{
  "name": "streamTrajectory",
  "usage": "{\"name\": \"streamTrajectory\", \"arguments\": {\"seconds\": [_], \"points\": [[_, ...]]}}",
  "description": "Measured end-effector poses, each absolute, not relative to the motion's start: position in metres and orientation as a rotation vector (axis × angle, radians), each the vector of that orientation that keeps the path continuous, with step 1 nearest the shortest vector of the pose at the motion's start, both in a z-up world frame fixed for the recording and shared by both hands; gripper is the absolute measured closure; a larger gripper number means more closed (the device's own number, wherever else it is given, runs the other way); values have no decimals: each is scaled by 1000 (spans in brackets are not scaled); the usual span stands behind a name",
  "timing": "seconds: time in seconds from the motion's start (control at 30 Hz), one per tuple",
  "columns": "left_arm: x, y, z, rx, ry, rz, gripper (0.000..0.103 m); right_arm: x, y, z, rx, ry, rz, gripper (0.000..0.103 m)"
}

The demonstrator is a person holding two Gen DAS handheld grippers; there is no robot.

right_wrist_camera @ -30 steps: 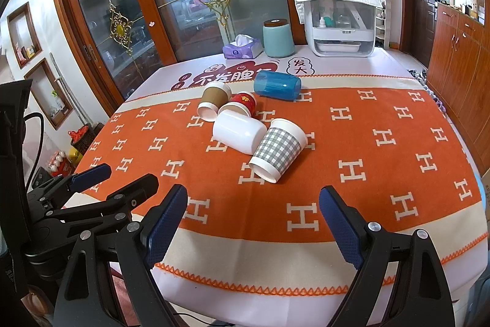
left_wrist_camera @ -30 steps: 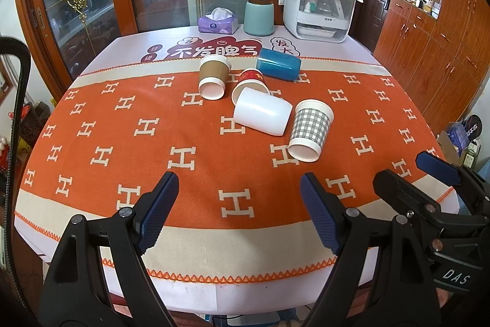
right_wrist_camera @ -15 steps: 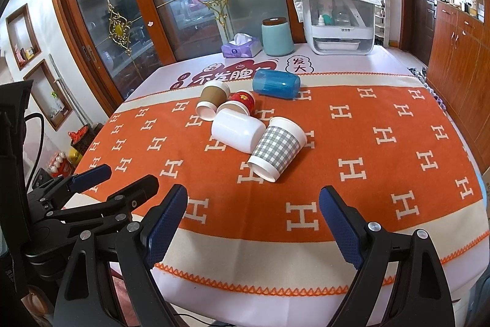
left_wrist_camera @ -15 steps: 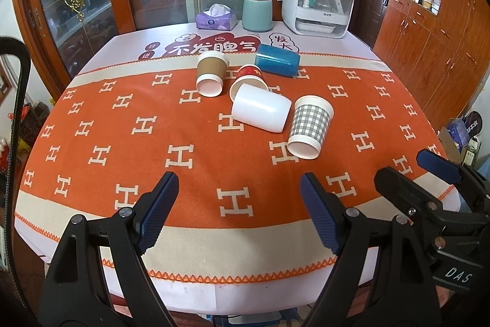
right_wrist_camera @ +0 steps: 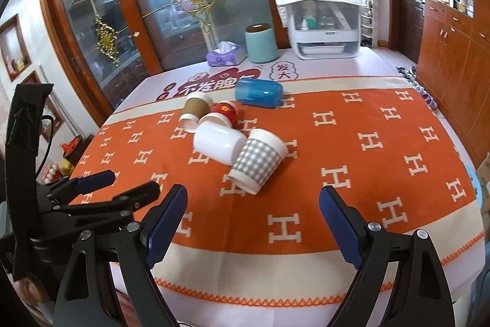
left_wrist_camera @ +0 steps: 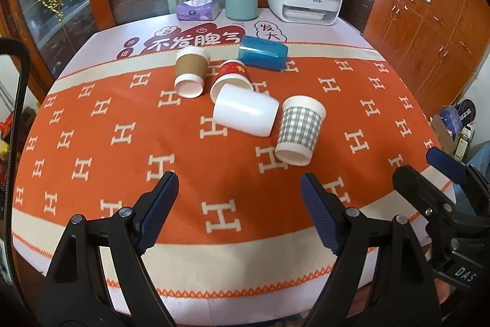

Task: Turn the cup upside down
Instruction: 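Reach the left tool to the plaid paper cup and close on it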

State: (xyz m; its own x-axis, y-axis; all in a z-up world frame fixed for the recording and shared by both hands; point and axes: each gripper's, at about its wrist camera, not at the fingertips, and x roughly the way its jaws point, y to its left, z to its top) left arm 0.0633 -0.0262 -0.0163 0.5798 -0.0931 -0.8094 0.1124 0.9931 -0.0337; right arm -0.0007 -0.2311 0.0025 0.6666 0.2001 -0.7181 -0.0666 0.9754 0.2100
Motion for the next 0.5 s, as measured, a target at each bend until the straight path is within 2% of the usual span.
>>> {"name": "streamTrajectory", "arguments": {"seconds": [0.27, 0.5], "points": [[108, -47, -21, 12, 1021, -247, 23, 34, -269, -12, 255, 880, 92, 14], [158, -77, -48, 50, 1103, -282, 23, 55, -290, -43, 312, 947, 67, 14]]}}
